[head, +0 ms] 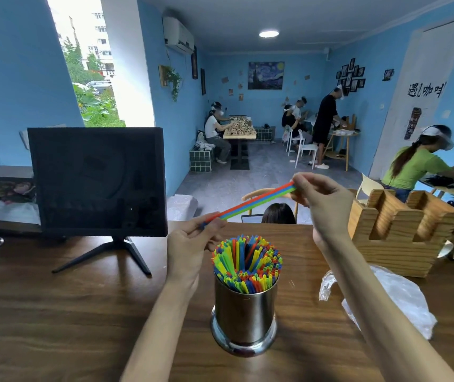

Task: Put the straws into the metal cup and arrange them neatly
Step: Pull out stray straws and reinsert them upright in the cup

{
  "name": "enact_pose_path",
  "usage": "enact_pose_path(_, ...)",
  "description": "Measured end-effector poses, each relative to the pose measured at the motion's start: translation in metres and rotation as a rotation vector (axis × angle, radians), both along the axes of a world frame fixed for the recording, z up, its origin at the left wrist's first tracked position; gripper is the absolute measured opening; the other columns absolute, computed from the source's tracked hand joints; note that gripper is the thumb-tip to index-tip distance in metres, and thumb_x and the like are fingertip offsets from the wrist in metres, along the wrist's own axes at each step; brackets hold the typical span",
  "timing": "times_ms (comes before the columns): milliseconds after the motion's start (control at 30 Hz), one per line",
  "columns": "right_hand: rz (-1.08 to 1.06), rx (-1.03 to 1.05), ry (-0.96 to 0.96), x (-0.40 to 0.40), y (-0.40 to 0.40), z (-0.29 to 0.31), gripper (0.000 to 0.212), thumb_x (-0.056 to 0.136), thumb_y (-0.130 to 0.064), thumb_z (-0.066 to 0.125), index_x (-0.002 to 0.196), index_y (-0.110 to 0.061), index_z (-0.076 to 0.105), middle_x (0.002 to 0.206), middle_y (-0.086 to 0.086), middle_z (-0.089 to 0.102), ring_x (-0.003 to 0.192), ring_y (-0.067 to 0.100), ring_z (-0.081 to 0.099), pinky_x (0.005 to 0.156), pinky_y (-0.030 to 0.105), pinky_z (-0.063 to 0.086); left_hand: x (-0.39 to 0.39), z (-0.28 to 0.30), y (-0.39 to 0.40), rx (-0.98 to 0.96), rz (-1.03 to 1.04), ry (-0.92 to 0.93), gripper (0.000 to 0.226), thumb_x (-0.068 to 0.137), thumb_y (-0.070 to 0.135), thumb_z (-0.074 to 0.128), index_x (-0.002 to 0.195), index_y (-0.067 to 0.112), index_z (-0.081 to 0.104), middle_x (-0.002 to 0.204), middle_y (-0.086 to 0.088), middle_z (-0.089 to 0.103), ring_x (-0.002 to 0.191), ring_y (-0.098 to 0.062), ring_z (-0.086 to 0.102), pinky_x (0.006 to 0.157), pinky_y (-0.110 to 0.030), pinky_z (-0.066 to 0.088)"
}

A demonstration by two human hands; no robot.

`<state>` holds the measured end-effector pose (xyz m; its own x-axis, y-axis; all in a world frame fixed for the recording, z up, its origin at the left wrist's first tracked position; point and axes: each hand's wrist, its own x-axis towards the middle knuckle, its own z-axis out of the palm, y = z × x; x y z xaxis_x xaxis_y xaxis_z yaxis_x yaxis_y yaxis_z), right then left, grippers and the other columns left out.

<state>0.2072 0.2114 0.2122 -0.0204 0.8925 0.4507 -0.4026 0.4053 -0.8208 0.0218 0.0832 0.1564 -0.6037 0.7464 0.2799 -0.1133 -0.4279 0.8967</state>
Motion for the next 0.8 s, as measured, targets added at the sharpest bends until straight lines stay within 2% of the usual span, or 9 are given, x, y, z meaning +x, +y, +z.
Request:
enact_pose_path(67,0.030,-0.095,0.023,-0.003,0.003,-0.013,0.005,0.085,-0.007,0.078,0.090,-0.007,0.076,0.073,0.003,0.077,0.063,0.014,0.071,0.065,0.024,0.061,0.000,0.002,-0.001,0.014,0.040,-0.059,0.036,0.071,0.021,0.077,0.101,0.002,0.076,0.079,-0.007,0.077,0.058,-0.006,0.062,0.051,-0.015,0.048)
enact_pose_path(133,0.054,-0.164,0.053,-0.007,0.004,-0.022,0.006,0.085,-0.006,0.077,0.090,-0.005,0.075,0.072,0.003,0.076,0.061,0.013,0.070,0.064,0.023,0.061,0.002,0.002,-0.001,0.025,0.075,-0.084,0.033,0.075,0.017,0.077,0.103,0.000,0.075,0.076,-0.004,0.077,0.059,-0.005,0.065,0.052,-0.016,0.051)
enact_pose_path(233,0.092,-0.213,0.067,-0.011,-0.002,-0.030,0.004,0.083,-0.006,0.077,0.085,-0.006,0.074,0.068,0.001,0.074,0.058,0.012,0.069,0.063,0.022,0.060,0.000,-0.003,0.001,0.025,0.150,-0.143,0.028,0.084,0.010,0.076,0.107,-0.004,0.073,0.075,-0.003,0.076,0.059,-0.006,0.064,0.051,-0.016,0.051)
enact_pose_path(300,0.128,-0.221,0.061,-0.013,-0.007,-0.035,0.007,0.078,-0.010,0.080,0.083,-0.007,0.075,0.068,0.002,0.073,0.059,0.013,0.068,0.063,0.022,0.060,-0.002,-0.004,0.002,0.001,0.188,-0.154,0.030,0.086,0.012,0.076,0.110,-0.005,0.072,0.076,-0.002,0.076,0.059,-0.005,0.062,0.051,-0.017,0.049)
enact_pose_path(467,0.179,-0.234,-0.037,-0.011,-0.011,-0.044,0.029,0.072,-0.018,0.083,0.093,0.001,0.077,0.076,0.010,0.075,0.065,0.019,0.070,0.064,0.025,0.060,-0.007,0.000,0.001,-0.021,0.198,-0.196,0.023,0.089,0.023,0.075,0.105,0.006,0.075,0.080,0.001,0.074,0.061,-0.006,0.059,0.049,-0.017,0.046)
enact_pose_path(600,0.252,-0.273,-0.127,-0.011,-0.016,-0.049,0.013,0.078,-0.008,0.080,0.090,-0.003,0.077,0.073,0.013,0.073,0.064,0.021,0.069,0.063,0.023,0.059,-0.008,0.004,-0.003,-0.008,0.197,-0.195,0.015,0.089,0.026,0.075,0.097,0.014,0.075,0.075,0.006,0.070,0.068,-0.007,0.061,0.050,-0.017,0.047)
enact_pose_path(700,0.313,-0.364,-0.129,-0.010,-0.016,-0.051,0.013,0.078,-0.004,0.079,0.091,-0.001,0.076,0.080,0.016,0.074,0.070,0.025,0.070,0.063,0.022,0.060,-0.008,0.008,-0.004,0.019,0.196,-0.202,0.023,0.090,0.021,0.075,0.108,0.008,0.074,0.077,0.007,0.073,0.075,-0.009,0.066,0.056,-0.018,0.054)
enact_pose_path(800,0.360,-0.447,-0.145,-0.011,-0.016,-0.053,0.021,0.074,-0.004,0.080,0.095,0.000,0.077,0.092,0.019,0.076,0.076,0.024,0.074,0.065,0.024,0.062,-0.008,0.009,-0.005,0.076,0.261,-0.189,0.037,0.088,0.016,0.077,0.123,0.012,0.066,0.086,-0.002,0.078,0.074,-0.015,0.073,0.065,-0.023,0.060)
